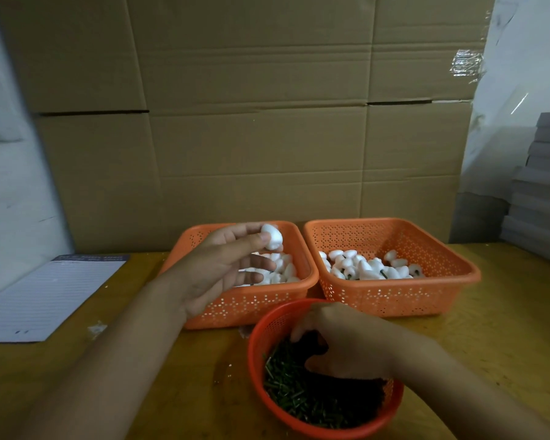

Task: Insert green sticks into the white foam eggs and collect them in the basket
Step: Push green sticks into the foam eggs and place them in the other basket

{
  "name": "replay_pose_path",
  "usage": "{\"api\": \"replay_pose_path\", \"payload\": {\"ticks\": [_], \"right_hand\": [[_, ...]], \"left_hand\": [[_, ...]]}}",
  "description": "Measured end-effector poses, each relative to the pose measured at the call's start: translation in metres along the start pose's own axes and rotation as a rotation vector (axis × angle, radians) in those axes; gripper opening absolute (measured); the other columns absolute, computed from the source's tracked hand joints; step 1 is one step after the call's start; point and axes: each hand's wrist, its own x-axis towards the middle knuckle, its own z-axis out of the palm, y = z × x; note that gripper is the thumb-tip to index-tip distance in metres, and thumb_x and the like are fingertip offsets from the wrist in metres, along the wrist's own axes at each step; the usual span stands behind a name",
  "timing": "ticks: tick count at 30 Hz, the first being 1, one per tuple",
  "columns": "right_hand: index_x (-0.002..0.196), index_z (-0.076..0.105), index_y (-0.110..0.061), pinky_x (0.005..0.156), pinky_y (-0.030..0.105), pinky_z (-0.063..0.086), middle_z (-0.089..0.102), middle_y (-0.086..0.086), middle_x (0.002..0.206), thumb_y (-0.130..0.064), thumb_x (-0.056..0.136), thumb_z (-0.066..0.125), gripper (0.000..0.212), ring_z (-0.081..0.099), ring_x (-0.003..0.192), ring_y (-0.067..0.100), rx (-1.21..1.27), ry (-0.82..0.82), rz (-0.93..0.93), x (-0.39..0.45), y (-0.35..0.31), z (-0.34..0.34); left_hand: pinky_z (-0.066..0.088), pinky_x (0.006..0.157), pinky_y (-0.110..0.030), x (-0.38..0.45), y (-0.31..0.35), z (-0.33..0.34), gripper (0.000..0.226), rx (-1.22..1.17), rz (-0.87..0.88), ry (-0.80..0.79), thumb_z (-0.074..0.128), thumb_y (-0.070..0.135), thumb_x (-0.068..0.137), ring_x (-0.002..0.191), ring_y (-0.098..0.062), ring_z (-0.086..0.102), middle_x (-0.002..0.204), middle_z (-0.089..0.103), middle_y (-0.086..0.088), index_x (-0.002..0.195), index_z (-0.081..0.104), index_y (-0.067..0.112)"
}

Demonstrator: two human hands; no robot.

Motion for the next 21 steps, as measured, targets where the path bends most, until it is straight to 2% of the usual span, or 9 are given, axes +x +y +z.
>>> {"api": "replay_pose_path", "payload": {"ticks": [3, 6, 10, 13, 19, 21], "right_hand": [[0.124, 0.062, -0.035, 0.07, 0.002, 0.033, 0.056, -0.017, 0.121, -0.034, 0.086, 0.071, 0.039, 0.044, 0.093, -0.006, -0.021, 0.008, 0.001, 0.002, 0.002, 0.003], [0.122, 0.062, -0.034, 0.071, 0.005, 0.036, 0.058, -0.017, 0.118, -0.033, 0.088, 0.07, 0.036, 0.047, 0.092, -0.004, -0.028, 0.008, 0.012, 0.002, 0.003, 0.003], [0.12, 0.064, -0.035, 0.082, 0.017, 0.049, 0.062, -0.016, 0.115, -0.024, 0.089, 0.069, 0.033, 0.057, 0.098, 0.001, 0.003, -0.002, 0.045, 0.001, 0.004, 0.003], [0.12, 0.065, -0.032, 0.086, 0.023, 0.052, 0.064, -0.013, 0.114, -0.022, 0.089, 0.067, 0.032, 0.06, 0.1, 0.005, -0.019, -0.012, 0.054, 0.001, 0.005, 0.002], [0.113, 0.071, -0.025, 0.083, 0.031, 0.056, 0.07, -0.006, 0.108, -0.009, 0.087, 0.059, 0.032, 0.065, 0.096, 0.009, -0.029, 0.004, 0.072, -0.001, 0.004, 0.0], [0.11, 0.071, -0.025, 0.079, 0.026, 0.056, 0.071, -0.006, 0.102, -0.007, 0.086, 0.059, 0.033, 0.065, 0.089, 0.007, -0.014, 0.028, 0.069, -0.001, 0.004, -0.001]], "left_hand": [[0.055, 0.065, -0.026, -0.003, -0.004, -0.001, 0.037, -0.085, -0.067, -0.032, 0.079, 0.039, 0.078, 0.081, -0.016, 0.069, 0.106, 0.073, -0.008, 0.109, 0.077, 0.019], [0.054, 0.062, -0.024, -0.005, -0.007, 0.001, 0.036, -0.144, -0.14, -0.058, 0.078, 0.039, 0.078, 0.077, -0.013, 0.068, 0.102, 0.073, -0.006, 0.106, 0.077, 0.017], [0.053, 0.059, -0.024, -0.005, -0.01, 0.005, 0.036, -0.242, -0.22, -0.059, 0.074, 0.036, 0.079, 0.07, -0.012, 0.064, 0.093, 0.071, -0.005, 0.107, 0.074, 0.014], [0.054, 0.058, -0.024, -0.004, -0.01, 0.007, 0.044, -0.29, -0.248, -0.041, 0.076, 0.036, 0.073, 0.067, -0.012, 0.063, 0.089, 0.07, -0.005, 0.109, 0.075, 0.01], [0.055, 0.058, -0.024, -0.003, -0.013, 0.008, 0.044, -0.303, -0.262, -0.035, 0.077, 0.036, 0.072, 0.068, -0.011, 0.062, 0.089, 0.069, -0.006, 0.107, 0.077, 0.009], [0.054, 0.057, -0.024, -0.003, -0.013, 0.009, 0.047, -0.301, -0.267, -0.023, 0.078, 0.035, 0.071, 0.067, -0.012, 0.061, 0.089, 0.069, -0.006, 0.109, 0.075, 0.009]]}}
